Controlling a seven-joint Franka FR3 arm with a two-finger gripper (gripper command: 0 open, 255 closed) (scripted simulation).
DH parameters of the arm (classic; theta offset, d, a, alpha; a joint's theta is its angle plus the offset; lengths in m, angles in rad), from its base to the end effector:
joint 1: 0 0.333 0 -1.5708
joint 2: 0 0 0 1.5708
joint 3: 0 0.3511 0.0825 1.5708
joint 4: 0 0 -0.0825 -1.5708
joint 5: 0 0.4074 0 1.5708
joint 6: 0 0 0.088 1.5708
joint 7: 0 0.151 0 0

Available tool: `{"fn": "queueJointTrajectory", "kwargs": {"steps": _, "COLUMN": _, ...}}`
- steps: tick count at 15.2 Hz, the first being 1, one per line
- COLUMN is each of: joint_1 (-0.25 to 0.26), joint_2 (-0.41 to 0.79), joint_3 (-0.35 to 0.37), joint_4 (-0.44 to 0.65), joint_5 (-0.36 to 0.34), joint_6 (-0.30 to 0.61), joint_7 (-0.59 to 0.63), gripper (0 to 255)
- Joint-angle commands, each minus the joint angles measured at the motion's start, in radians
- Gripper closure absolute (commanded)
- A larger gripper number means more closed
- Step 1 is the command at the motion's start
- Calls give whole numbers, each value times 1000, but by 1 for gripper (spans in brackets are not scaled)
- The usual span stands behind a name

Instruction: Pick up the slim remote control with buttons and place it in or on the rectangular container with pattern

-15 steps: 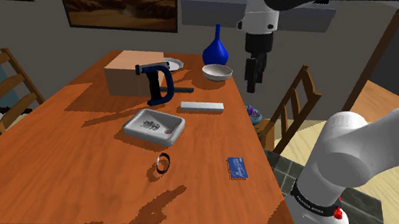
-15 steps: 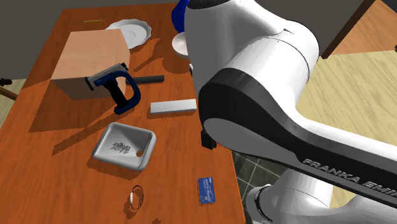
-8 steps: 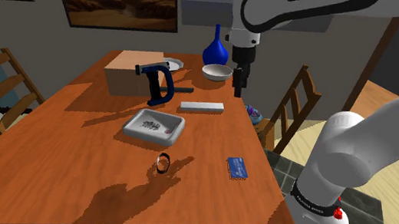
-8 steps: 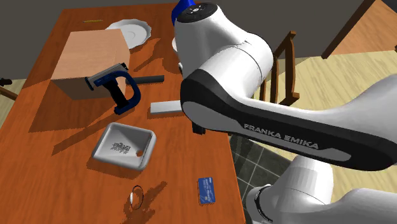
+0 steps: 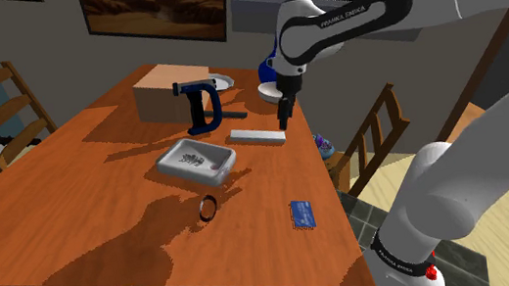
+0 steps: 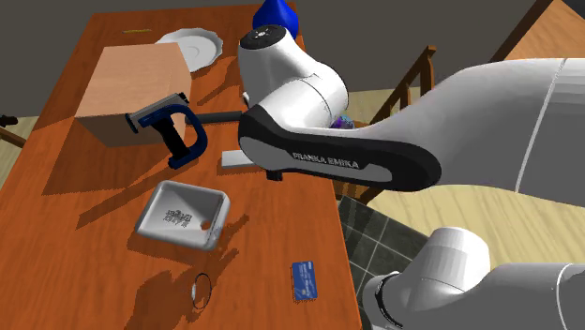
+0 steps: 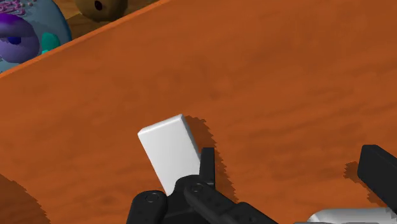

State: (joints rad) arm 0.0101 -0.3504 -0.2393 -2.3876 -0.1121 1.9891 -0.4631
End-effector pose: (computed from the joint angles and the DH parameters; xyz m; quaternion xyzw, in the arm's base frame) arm 0.4256 -0.1122 0.4218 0.9884 0.1487 -0.0293 0.0001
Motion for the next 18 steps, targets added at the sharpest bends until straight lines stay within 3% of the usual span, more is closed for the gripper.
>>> {"fn": "queueJointTrajectory", "kwargs": {"steps": 1, "joint_1": 8, "joint_2": 73, "joint_3": -17, "joint_4": 27, "joint_5": 9, "joint_6": 60, "joint_7": -44, "gripper": 0}}
{"fn": "queueJointTrajectory", "kwargs": {"steps": 10, "joint_1": 20, "joint_2": 419, "joint_3": -58, "joint_4": 223, "joint_5": 120, "joint_6": 254, "joint_7": -259, "gripper": 0}}
{"fn": "queueJointTrajectory", "kwargs": {"steps": 18, "joint_1": 14, "joint_2": 489, "joint_3": -54, "joint_4": 193, "joint_5": 148, "joint_6": 353, "joint_7": -282, "gripper": 0}}
